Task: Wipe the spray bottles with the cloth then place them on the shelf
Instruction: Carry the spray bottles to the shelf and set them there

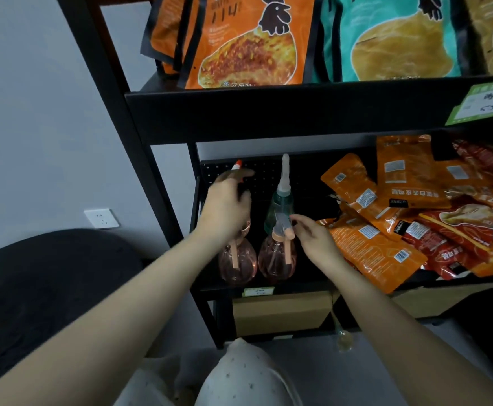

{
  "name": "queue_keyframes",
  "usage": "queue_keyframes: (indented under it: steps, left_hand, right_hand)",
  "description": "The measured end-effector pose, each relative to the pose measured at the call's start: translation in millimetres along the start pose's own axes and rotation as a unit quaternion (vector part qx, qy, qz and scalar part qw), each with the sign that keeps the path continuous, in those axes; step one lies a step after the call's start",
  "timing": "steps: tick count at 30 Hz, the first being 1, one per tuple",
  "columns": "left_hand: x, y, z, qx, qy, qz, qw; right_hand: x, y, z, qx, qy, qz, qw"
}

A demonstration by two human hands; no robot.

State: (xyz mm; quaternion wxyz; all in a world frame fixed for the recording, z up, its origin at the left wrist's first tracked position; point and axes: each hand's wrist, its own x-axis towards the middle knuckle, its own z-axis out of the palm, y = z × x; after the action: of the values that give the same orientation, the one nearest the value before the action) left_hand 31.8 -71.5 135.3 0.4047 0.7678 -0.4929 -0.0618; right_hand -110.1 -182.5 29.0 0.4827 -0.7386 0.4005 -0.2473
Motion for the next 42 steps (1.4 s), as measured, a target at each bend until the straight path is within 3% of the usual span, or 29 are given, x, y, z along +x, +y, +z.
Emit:
queue_keyframes:
  steps: [6,9,13,17,23,29,32,38,42]
  left_hand:
    - [71,-25,29,0.148,-0.054,-0.102,0.982]
    - [82,-38,42,0.16,-0.073,-0.118,0.977]
    - [87,-47,43,0.176,-0.047,-0.109,0.977]
    - [92,-50,36,0.101,-0.021,-0.146,0.984]
    - [94,-59,28,0.119,-0.033,-0.13,0.984]
    - [90,-67,36,-0.068,0.051,-0.208,0.974]
    - [89,-62,42,-0.139,0.029,-0.278,0.95]
    - [98,-70,43,-0.207,0.008,-0.335,0.919]
    - [96,-72,41,-0.221,0.0,-0.312,0.924]
  right_hand:
    - [35,-34,-10,-0.023,0.03,-0.022,0.999]
    - [49,-47,-7,-0.009,-0.001,-0.031,0.999]
    - [65,-63,-1,-0.077,-0.052,-0.067,0.993]
    - [81,-80,6,-0.136,-0.061,-0.114,0.982]
    - [94,-90,20,-0.203,-0.081,-0.112,0.969]
    - [101,-95,37,-0.23,-0.148,-0.089,0.958]
    - [104,-100,43,-0.214,-0.178,-0.066,0.958]
    - [95,-102,45,-0.101,-0.239,-0.001,0.966]
    - [90,-98,34,-0.131,-0.245,-0.025,0.96]
